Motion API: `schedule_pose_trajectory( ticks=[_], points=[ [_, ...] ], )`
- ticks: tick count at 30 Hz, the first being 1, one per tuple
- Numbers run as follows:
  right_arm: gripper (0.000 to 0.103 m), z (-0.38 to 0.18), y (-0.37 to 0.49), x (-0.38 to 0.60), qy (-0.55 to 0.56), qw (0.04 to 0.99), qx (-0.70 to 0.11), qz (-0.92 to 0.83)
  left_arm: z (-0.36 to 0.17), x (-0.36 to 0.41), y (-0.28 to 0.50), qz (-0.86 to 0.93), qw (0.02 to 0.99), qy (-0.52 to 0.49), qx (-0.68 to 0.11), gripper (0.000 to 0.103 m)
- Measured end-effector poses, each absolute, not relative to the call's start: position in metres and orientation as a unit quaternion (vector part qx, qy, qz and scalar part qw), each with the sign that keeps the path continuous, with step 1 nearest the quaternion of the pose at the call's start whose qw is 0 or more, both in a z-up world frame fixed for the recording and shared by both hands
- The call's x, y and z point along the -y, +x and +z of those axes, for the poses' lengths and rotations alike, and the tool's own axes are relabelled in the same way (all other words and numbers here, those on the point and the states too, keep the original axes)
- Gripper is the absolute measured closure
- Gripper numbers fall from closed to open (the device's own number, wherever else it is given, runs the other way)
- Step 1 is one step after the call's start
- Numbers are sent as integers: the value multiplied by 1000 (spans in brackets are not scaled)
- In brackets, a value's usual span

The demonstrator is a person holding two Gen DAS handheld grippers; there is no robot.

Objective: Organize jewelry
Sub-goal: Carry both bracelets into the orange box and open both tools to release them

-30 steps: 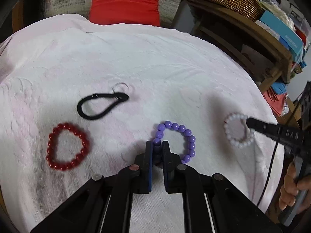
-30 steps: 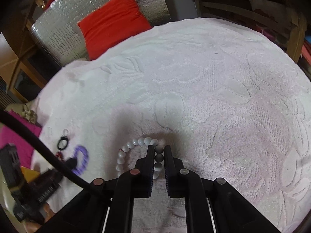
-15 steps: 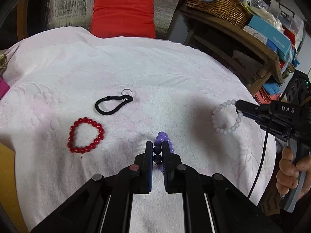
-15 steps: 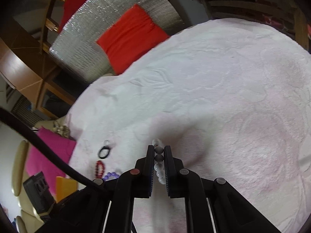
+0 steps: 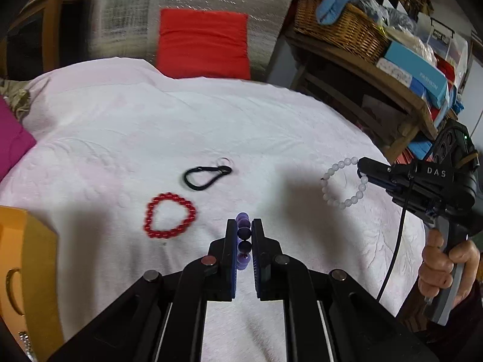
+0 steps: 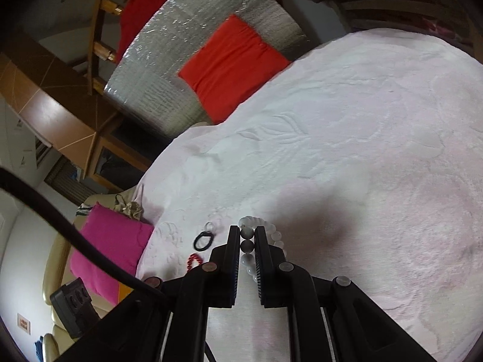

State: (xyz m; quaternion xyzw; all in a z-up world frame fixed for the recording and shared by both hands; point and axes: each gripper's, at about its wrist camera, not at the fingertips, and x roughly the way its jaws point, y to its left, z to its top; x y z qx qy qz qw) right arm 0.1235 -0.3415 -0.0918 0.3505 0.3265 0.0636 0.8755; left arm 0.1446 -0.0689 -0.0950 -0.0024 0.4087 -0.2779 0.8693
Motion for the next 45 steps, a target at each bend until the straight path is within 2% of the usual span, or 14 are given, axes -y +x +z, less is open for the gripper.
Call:
schedule_pose_trajectory(
  ticks=[18,25,31,45],
  points=[
    [92,-63,135,206,289,895,-288,180,-35,-65,128,-193,922,-77,-326,94],
    [92,-52,145,133,261,888,-289,245,-30,-130,129,-118,938,-86,-313,94],
    [92,-53,157,70,239,874,-301,297,-38,-175,140,-52,943,-90,-315,94],
    [92,-75,188,-19,176,866,-336,326,-103,-222,180,14,907,-109,-406,94]
  ],
)
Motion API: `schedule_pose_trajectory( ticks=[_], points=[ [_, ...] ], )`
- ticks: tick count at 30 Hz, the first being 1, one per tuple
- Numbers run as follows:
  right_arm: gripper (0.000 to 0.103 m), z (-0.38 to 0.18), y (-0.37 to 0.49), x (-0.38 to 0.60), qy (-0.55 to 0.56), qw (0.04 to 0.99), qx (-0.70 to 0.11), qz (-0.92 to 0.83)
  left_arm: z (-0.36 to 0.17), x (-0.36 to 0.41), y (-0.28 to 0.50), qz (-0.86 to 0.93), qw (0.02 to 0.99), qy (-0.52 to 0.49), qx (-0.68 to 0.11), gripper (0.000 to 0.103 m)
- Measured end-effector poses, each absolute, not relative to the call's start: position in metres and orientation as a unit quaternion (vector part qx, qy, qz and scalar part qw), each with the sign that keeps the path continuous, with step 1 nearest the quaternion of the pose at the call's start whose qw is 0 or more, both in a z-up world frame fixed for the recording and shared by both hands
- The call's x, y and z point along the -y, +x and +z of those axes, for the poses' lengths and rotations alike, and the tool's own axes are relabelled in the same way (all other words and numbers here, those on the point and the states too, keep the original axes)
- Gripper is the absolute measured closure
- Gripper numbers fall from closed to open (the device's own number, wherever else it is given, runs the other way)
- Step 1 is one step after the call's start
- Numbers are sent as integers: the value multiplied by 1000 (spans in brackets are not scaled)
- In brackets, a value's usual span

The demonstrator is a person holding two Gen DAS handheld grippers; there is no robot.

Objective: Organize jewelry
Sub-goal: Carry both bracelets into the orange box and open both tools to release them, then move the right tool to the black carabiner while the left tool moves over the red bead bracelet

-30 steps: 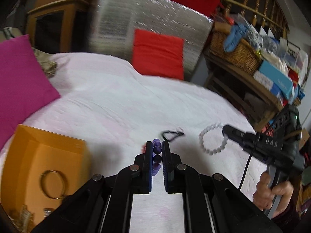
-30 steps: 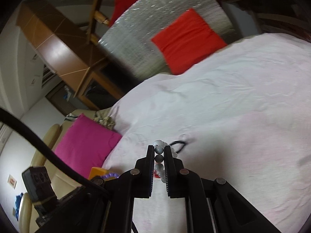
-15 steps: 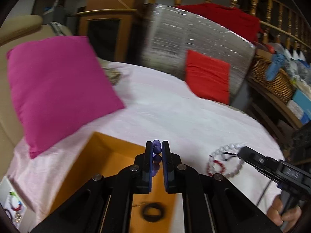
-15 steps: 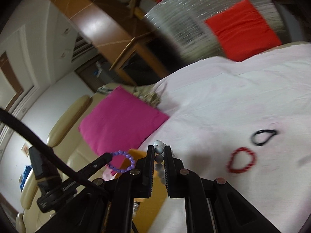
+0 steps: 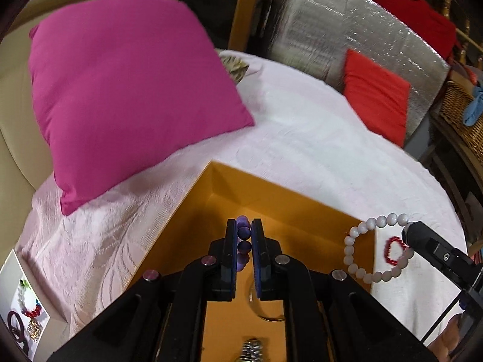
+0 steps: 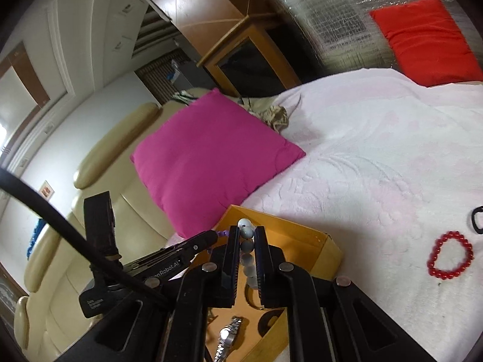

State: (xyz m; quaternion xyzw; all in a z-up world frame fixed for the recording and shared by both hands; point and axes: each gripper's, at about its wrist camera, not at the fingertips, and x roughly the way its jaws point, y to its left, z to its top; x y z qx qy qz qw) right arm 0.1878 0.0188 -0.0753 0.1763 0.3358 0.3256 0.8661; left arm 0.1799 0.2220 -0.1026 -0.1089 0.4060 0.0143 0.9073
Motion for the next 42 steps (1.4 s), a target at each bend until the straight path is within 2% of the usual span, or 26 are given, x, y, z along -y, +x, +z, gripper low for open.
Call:
schedule_pose_trajectory(
  ticks=[9,14,15,17,19,29,34,38,42],
  points=[
    [92,-92,200,-38,134,887,-334,288,-117,-232,185,24,896,-102,-431,94],
    [89,-98,207,-42,163,870,-355,302,-117,-242,185,52,894,-89,-435,93],
    [86,-100,208,-42,166,867,-363,298,-116,-244,183,54,895,-89,-435,93],
    [60,-101,208,-38,175,864,-371,292,-113,-246,181,57,896,-88,-431,92],
    [52,-98,205,-30,182,868,-358,292,-107,-247,177,61,901,-90,-420,91],
    [52,-80,197,51,194,895,-336,222,-83,-211,168,38,922,-81,-376,87],
    [52,-76,197,120,222,900,-336,169,-66,-157,169,-11,934,-60,-351,85],
    [52,-75,196,180,254,897,-340,128,-58,-106,168,-50,940,-32,-337,75],
    [52,-81,190,230,287,889,-344,95,-62,-54,170,-86,936,1,-340,73]
  ],
)
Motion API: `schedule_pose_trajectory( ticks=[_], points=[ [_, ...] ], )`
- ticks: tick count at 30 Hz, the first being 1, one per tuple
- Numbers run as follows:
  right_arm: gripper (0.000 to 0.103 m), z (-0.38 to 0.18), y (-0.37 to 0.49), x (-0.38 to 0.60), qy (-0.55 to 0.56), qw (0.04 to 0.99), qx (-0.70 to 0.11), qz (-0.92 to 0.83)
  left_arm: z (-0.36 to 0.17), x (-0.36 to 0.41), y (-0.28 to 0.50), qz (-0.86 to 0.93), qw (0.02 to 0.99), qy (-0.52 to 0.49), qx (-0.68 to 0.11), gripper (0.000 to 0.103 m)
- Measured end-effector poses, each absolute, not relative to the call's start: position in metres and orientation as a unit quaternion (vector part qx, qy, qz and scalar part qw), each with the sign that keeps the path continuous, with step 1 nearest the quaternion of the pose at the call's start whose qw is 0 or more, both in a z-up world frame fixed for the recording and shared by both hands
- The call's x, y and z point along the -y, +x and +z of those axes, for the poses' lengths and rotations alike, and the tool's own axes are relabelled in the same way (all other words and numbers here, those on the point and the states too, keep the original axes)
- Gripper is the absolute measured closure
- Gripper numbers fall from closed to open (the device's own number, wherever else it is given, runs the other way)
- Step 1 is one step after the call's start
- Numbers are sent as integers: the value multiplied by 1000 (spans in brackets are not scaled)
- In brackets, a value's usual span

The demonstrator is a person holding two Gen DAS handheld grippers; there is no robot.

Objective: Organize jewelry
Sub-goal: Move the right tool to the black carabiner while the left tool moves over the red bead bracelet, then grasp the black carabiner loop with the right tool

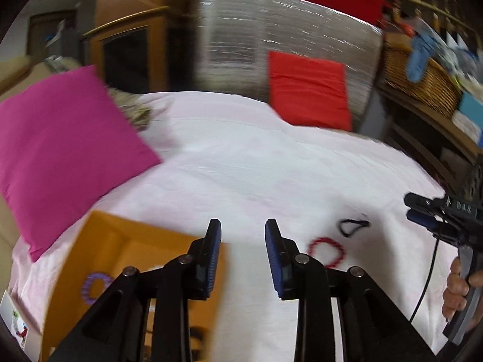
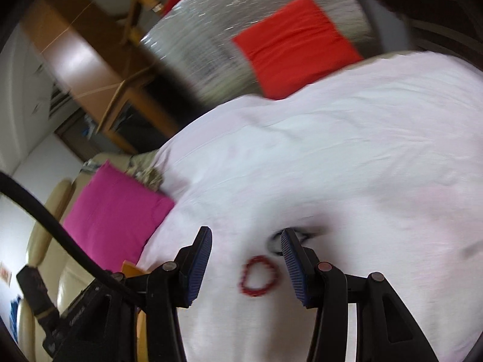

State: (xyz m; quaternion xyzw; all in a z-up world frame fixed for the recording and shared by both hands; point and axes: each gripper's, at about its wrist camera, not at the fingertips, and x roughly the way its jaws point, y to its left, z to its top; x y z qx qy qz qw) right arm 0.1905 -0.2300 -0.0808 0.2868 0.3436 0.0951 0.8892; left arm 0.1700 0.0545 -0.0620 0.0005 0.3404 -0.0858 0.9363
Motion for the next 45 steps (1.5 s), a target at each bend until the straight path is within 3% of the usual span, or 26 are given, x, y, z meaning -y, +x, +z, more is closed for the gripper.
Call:
schedule_pose_trajectory(
  ticks=[13,26,37,39,40,45],
  points=[
    [52,-127,209,276,359,839,-396,103,-117,39,192,-155,888,42,-430,72],
    [52,-157,247,267,424,805,-402,100,-137,18,194,-140,875,46,-462,72],
    [51,-162,262,235,374,823,-419,82,-137,9,196,-134,873,35,-468,72],
    [66,-161,262,227,349,832,-423,79,-138,9,197,-133,872,34,-469,72],
    [86,-161,264,225,343,831,-430,85,-138,9,198,-133,872,30,-471,72],
    [87,-158,256,229,332,834,-433,85,-142,9,201,-131,868,23,-478,72]
  ],
)
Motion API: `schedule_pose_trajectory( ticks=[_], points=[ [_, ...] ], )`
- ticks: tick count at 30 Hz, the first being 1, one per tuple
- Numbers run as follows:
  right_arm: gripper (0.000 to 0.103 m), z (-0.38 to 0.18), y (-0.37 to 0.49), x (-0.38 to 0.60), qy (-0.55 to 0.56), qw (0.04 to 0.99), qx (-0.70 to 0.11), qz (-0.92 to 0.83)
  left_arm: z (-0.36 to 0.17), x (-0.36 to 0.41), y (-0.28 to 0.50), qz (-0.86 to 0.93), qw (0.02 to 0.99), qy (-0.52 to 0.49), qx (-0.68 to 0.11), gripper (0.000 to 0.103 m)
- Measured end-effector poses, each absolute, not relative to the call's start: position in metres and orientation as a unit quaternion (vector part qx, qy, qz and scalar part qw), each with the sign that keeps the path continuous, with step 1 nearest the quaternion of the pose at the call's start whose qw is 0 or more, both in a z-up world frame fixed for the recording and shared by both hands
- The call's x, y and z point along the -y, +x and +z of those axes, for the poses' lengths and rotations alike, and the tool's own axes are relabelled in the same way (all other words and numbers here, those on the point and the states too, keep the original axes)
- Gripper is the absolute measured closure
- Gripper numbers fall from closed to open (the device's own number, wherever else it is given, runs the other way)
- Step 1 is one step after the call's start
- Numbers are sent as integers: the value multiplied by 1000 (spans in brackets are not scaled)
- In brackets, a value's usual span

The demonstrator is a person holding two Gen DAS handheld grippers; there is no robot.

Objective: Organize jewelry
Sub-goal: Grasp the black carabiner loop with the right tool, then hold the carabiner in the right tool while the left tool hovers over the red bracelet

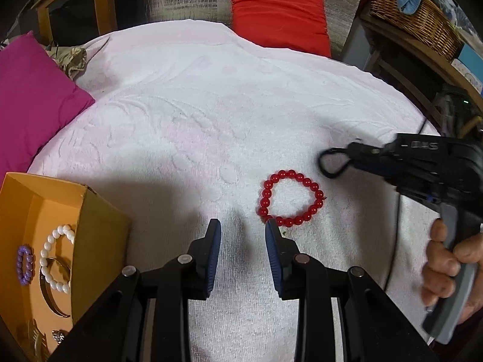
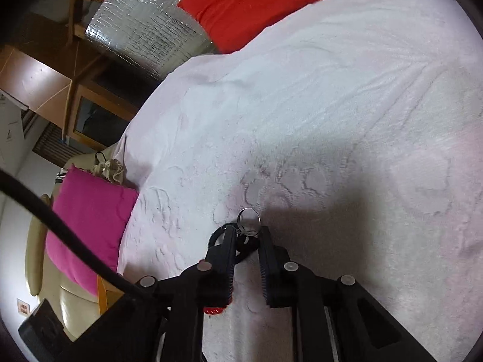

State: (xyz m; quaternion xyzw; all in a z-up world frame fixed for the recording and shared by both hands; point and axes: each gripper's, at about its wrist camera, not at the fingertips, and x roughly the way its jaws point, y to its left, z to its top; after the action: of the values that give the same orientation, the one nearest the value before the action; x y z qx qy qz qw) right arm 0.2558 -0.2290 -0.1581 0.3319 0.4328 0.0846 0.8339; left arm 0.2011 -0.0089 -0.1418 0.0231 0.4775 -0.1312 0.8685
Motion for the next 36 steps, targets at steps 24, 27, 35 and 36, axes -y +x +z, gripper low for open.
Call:
schedule_pose_trajectory(
  ticks=[24,27,35,36],
  points=[
    [86,-163,199,300,330,814,-477,44,-146,66,186,-144,879,121,-438,57],
    [86,-165,200,302,336,812,-475,48,-145,68,187,-142,880,124,-435,57],
    [86,-166,198,304,346,809,-472,54,-147,70,185,-141,880,131,-434,57],
    [86,-167,198,304,346,809,-472,55,-147,70,185,-140,880,131,-434,57]
  ],
)
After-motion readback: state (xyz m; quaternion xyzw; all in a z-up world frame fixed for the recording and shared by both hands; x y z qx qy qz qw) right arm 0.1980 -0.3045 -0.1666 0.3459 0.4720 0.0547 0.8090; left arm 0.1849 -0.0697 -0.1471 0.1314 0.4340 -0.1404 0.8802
